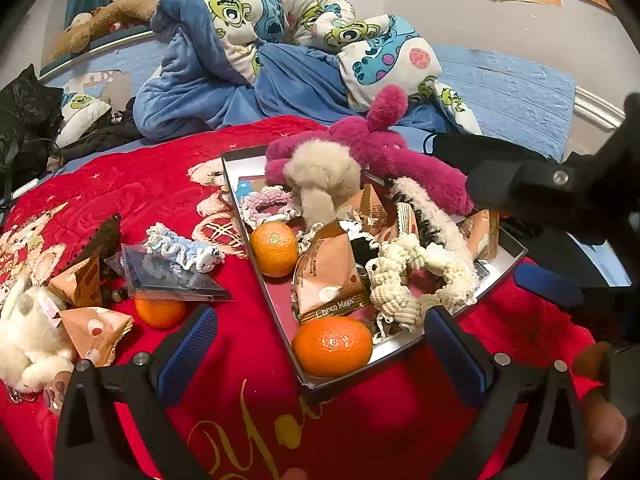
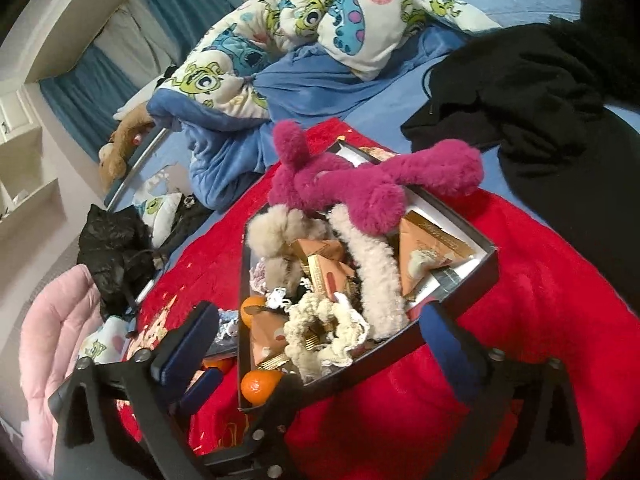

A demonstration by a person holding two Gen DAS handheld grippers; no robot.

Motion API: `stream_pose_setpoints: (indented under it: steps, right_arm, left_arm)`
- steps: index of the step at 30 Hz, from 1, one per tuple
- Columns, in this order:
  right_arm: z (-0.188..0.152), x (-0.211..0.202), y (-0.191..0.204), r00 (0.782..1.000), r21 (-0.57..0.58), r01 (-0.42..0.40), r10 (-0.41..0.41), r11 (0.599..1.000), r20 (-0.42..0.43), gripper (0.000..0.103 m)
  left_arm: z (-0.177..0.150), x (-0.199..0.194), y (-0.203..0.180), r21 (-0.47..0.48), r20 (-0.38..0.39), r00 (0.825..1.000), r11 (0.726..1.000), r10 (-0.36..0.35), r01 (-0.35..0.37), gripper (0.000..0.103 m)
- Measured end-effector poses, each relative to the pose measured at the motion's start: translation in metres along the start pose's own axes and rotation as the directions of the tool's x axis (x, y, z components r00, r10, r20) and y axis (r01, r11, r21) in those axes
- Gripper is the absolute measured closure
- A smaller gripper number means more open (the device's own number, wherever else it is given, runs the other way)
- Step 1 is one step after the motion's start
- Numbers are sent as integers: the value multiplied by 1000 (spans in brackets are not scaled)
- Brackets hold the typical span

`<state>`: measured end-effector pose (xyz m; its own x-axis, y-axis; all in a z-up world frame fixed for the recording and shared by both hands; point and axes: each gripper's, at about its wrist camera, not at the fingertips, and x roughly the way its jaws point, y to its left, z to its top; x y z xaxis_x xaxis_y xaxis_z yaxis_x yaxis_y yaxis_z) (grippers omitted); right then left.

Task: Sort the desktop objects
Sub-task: 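Open the left tool over the box while the right tool releases the scrunchie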

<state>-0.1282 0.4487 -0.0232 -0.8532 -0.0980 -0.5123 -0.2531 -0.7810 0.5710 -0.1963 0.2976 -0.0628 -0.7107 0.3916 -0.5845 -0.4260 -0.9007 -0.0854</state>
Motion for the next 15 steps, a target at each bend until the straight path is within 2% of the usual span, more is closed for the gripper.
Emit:
stream_pose_setpoints:
  steps: [7, 15]
  right_arm:
    - [-2, 1, 4, 999, -40, 37, -38, 999, -13, 0]
    - [-3, 0, 1, 999, -24, 41, -41, 999, -15, 0]
  left_arm:
    - [1, -2, -5, 26, 10, 1000, 1000, -3, 3, 0]
    - [4, -7, 1, -3, 26, 1000, 1000, -6, 6, 0]
